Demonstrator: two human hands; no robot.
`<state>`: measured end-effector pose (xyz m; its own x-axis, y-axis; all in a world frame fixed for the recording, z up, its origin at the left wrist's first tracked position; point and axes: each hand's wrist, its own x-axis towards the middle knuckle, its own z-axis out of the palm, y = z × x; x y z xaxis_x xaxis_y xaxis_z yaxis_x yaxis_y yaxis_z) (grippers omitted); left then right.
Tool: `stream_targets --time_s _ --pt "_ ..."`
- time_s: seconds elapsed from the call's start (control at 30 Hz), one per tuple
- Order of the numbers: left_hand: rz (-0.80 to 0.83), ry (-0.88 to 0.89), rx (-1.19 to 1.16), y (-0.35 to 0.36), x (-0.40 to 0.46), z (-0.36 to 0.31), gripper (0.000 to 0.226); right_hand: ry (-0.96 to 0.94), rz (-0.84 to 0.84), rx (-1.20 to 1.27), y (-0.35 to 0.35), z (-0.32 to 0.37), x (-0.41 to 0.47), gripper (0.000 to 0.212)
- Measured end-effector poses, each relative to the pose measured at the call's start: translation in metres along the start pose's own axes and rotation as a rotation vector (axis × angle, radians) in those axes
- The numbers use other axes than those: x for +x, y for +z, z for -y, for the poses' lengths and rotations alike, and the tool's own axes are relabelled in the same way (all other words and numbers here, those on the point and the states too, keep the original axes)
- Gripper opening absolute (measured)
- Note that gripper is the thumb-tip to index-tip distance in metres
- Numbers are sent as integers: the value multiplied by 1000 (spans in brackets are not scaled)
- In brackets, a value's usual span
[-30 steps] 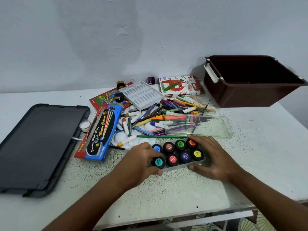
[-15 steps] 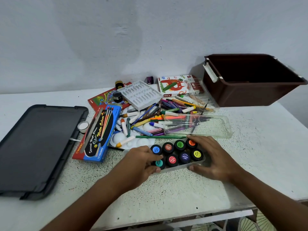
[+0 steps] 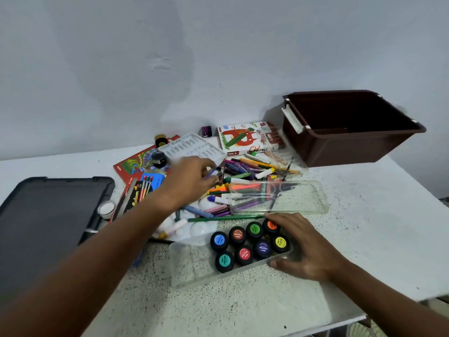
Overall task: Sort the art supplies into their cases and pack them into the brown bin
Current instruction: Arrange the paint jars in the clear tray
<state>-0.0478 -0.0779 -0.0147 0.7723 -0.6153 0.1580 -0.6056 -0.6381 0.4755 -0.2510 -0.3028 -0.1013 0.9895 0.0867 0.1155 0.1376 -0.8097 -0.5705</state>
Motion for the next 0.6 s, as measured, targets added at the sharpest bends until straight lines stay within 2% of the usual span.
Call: stream_targets --time_s 0.2,0.5,0.6 --pt "-155 -63 154 16 88 28 32 -6 24 22 -3 -1 2 87" --pt "-88 -151 227 43 167 45 37 -12 33 -8 -3 -6 3 86" --pt "-57 -168 260 55 184 50 32 -12 34 -15 -4 -7 4 87"
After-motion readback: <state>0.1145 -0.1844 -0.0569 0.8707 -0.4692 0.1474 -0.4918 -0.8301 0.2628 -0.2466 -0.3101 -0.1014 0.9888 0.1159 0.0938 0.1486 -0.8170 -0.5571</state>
